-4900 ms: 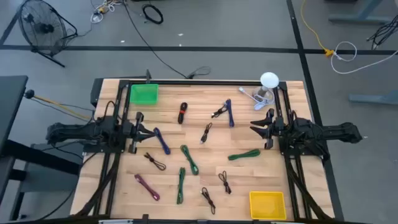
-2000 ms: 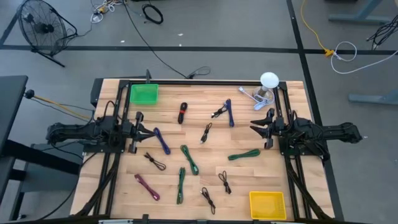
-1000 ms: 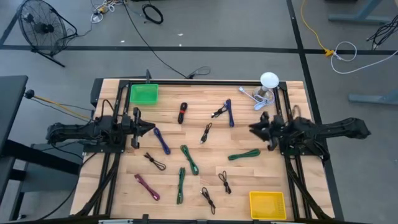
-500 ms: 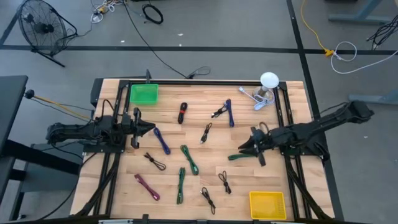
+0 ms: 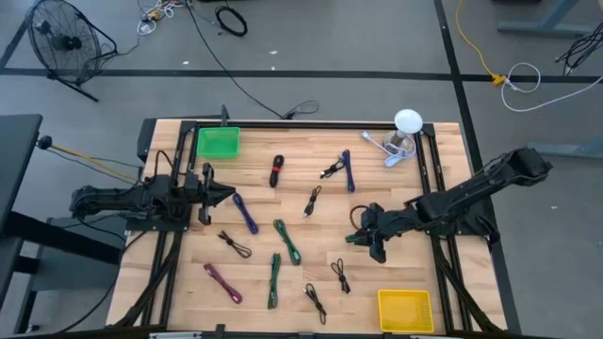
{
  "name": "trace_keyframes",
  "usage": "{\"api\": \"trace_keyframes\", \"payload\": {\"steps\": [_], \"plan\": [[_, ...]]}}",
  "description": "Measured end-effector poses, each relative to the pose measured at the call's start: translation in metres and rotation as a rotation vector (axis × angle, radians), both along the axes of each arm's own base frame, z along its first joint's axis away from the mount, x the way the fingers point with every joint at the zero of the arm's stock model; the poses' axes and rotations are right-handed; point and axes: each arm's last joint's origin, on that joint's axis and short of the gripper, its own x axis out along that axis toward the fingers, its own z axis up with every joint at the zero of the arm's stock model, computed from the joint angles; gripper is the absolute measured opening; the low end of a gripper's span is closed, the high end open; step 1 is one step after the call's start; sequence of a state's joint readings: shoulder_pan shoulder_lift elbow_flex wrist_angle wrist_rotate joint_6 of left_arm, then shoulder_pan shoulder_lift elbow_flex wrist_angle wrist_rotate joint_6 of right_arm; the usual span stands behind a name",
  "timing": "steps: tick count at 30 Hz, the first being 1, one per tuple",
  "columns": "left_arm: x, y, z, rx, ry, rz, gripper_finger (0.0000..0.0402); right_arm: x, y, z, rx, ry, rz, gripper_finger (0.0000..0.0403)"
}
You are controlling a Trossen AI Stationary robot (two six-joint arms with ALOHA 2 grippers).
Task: Pick & Place USB Port
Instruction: Put the green charger cable into the yellow bin
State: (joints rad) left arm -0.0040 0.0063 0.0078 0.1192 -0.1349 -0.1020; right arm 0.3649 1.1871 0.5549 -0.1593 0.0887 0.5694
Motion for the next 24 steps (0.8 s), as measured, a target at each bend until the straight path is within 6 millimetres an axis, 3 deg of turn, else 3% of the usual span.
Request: {"api": "trace_keyframes", "payload": {"steps": [7,24], "plan": [[0.000,0.000,-0.001,0.000,0.010,0.000,0.0032,0.003,0.001,-0.018,-0.050,0.163,-0.002,0.0195],[0.000,0.000,-0.002,0.000,0.018,0.000,0.0032,0.005,-0.014,-0.041,-0.171,0.312,-0.065,0.0216]]}}
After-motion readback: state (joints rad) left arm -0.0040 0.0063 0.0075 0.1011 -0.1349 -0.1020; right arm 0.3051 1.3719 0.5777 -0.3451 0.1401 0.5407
